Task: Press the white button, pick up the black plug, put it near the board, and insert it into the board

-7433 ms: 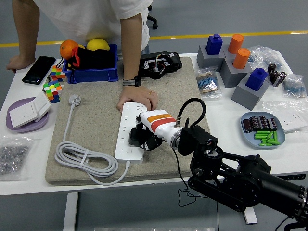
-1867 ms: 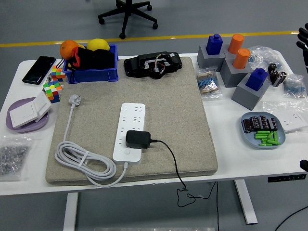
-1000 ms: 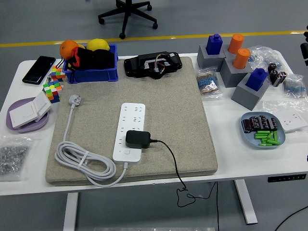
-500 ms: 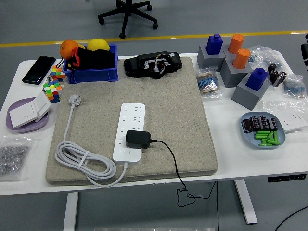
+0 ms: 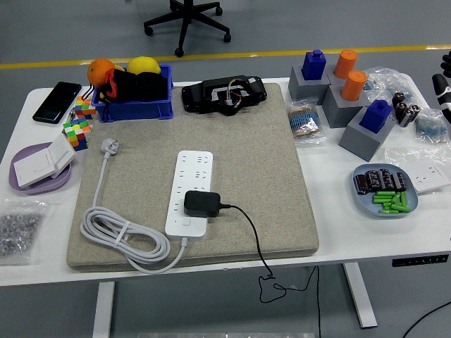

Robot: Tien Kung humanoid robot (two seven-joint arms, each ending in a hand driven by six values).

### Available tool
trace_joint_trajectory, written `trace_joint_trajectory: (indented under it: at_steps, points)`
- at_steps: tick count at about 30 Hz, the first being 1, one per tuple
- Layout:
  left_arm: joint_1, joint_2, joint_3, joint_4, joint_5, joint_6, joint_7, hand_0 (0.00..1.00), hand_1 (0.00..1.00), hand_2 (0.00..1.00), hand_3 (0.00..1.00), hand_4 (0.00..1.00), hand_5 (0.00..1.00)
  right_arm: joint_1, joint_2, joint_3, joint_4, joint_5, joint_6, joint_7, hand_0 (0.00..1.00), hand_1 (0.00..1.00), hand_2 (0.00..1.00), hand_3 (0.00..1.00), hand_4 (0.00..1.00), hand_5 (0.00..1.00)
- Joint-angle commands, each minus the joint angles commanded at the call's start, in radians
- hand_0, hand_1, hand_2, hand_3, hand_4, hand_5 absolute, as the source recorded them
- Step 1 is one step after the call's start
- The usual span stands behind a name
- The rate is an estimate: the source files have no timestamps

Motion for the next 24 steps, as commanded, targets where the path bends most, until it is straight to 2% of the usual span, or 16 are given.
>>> trace_joint_trajectory:
  at_steps: [24]
  points:
    - [0.011, 0.000, -0.015, 0.000, 0.017, 0.000, 0.005, 0.655, 0.655, 0.651, 0.651, 0.621, 0.011, -0.017, 0.016, 0.007, -0.012, 0.003, 0.000, -0.007, 0.708, 0.650, 0.657, 0.639, 0.815, 0.366]
